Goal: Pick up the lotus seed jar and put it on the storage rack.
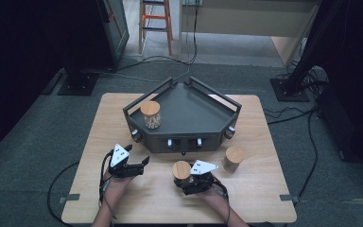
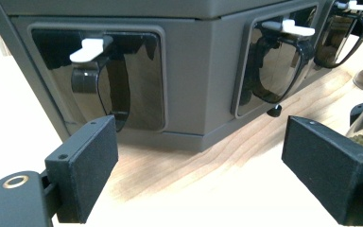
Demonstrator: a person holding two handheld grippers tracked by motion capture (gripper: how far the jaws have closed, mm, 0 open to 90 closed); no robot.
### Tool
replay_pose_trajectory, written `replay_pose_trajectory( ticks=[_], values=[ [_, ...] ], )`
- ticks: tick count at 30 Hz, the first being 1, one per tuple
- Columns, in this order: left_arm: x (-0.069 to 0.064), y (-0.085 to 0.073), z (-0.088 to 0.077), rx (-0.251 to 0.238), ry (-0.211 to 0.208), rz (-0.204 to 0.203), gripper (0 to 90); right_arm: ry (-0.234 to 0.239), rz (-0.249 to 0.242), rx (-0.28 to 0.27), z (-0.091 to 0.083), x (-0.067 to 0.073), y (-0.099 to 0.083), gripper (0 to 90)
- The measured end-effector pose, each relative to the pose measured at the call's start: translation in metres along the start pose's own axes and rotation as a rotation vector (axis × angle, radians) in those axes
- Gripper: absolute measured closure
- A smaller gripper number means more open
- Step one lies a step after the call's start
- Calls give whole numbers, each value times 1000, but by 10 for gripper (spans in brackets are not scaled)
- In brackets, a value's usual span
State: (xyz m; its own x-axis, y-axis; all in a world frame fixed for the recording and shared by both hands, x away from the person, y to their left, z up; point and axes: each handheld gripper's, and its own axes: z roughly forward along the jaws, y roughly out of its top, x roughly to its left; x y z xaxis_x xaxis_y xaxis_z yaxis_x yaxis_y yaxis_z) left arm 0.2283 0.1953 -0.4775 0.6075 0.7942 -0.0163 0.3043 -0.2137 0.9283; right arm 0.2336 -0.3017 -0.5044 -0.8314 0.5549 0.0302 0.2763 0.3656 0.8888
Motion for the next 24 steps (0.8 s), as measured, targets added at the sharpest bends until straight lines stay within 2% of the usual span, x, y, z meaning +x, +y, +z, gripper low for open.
replay_pose_trajectory(
  ticks=[7,18,24],
  values=[
    [-2,-10,-1,-2,-1,-15,114,0,1,-1,0,0,0,181],
    [-4,-16,-2,-3,-2,-7,114,1,0,1,0,0,0,181],
    [-7,-24,-4,-19,1,-9,114,1,2,-1,0,-1,0,181]
  ],
)
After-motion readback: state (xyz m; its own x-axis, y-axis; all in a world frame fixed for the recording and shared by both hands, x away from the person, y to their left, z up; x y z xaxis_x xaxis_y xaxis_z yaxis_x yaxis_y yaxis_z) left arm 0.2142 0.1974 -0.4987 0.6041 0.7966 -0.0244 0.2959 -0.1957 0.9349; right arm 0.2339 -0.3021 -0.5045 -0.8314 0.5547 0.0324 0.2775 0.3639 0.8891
